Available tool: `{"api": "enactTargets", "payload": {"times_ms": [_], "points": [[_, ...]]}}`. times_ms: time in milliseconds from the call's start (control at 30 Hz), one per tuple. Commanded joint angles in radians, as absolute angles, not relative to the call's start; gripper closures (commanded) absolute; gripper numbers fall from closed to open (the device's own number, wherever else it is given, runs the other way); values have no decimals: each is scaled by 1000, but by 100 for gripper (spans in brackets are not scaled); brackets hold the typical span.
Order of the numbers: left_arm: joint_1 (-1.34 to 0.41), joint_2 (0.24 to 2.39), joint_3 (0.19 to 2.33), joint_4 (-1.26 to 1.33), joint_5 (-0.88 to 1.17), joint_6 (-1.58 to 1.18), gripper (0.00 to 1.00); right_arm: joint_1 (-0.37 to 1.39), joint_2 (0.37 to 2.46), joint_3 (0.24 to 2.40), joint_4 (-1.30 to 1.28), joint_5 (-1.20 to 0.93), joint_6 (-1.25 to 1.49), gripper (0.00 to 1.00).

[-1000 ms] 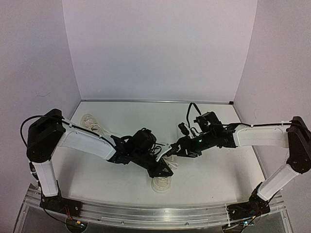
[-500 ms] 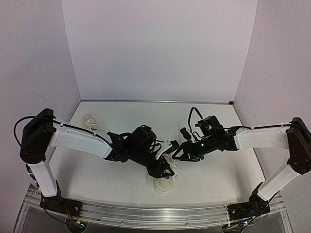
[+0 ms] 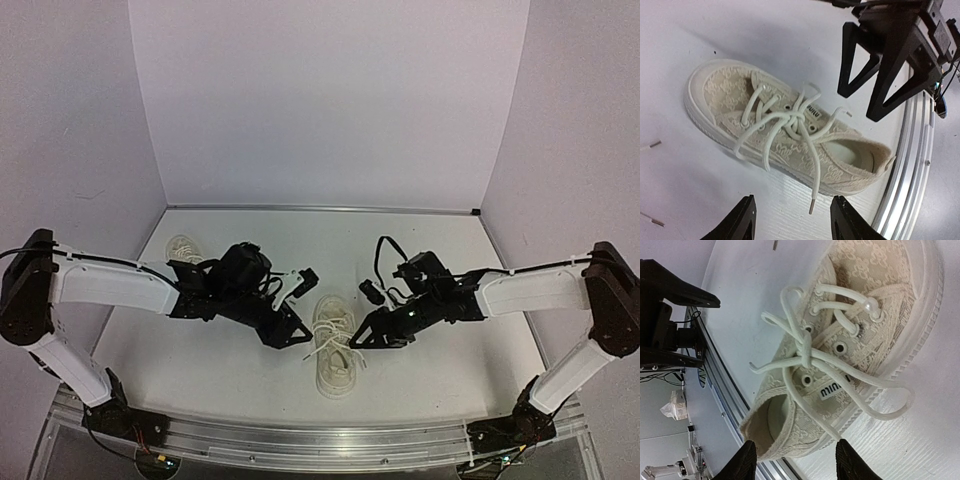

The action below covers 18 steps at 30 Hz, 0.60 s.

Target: Tie the shoes

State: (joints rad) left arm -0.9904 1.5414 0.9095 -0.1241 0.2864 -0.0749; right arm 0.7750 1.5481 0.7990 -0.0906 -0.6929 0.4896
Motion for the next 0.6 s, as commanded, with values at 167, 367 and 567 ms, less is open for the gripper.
{"api": "enactTargets", "payload": {"times_ms": [167, 367, 567], "points": [[-999, 1650, 904, -81, 372, -57, 46, 785, 1622, 766, -71, -685, 430, 51], [-999, 1710, 915, -58, 398, -53, 56, 794, 1649, 776, -63, -686, 425, 60], [-999, 1725, 918, -59, 413, -47, 84, 796, 1653, 768, -65, -669, 423, 80]]}}
